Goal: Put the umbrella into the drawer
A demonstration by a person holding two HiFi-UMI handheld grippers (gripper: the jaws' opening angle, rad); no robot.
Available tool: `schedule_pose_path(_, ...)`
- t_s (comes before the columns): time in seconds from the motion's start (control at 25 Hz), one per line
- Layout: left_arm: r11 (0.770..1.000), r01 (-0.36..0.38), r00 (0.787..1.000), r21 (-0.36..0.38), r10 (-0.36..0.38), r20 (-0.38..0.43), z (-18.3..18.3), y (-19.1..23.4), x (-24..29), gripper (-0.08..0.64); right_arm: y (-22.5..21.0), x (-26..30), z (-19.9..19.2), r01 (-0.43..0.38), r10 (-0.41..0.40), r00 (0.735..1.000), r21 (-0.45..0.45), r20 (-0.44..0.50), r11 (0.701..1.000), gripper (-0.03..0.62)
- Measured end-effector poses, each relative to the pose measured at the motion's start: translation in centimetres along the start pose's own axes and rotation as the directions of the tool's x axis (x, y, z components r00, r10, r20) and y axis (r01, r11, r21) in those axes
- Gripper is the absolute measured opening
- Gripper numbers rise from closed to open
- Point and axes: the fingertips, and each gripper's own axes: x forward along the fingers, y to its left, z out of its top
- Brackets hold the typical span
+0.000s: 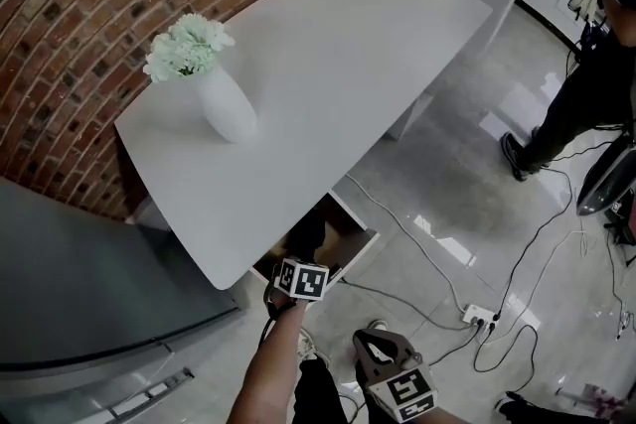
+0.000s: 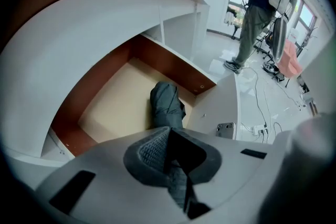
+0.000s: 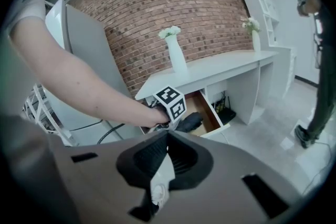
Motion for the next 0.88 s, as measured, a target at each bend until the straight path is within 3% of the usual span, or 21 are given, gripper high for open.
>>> schedule_pose_path(0.88, 0.997, -0.022, 0.995, -0.079, 0.029, 0.094, 0.8, 2.0, -5.3, 0.008, 2.4, -0.7, 1.1, -0.039, 0.039, 0.999, -0.022, 0.004, 0.999, 0.017)
